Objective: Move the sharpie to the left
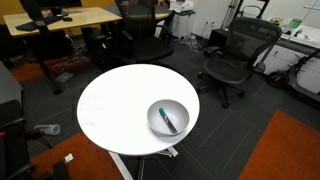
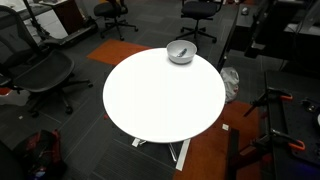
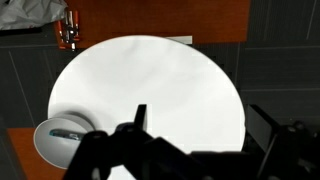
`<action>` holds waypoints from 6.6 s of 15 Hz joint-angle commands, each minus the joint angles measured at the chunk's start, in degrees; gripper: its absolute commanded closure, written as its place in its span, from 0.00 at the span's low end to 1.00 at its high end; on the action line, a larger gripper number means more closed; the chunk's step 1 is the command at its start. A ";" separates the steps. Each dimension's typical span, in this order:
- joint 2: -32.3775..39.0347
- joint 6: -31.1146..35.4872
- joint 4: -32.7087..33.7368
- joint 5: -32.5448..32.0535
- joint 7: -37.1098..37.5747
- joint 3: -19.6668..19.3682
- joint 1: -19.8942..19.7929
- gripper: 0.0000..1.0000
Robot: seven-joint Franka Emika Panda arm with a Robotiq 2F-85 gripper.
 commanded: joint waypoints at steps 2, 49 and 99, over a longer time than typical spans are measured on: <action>6.96 4.15 5.91 -3.19 8.75 -1.45 -4.23 0.00; 42.44 26.21 24.37 -10.63 79.84 -22.23 -8.54 0.00; 72.00 23.91 47.57 3.09 62.60 -23.86 -10.41 0.93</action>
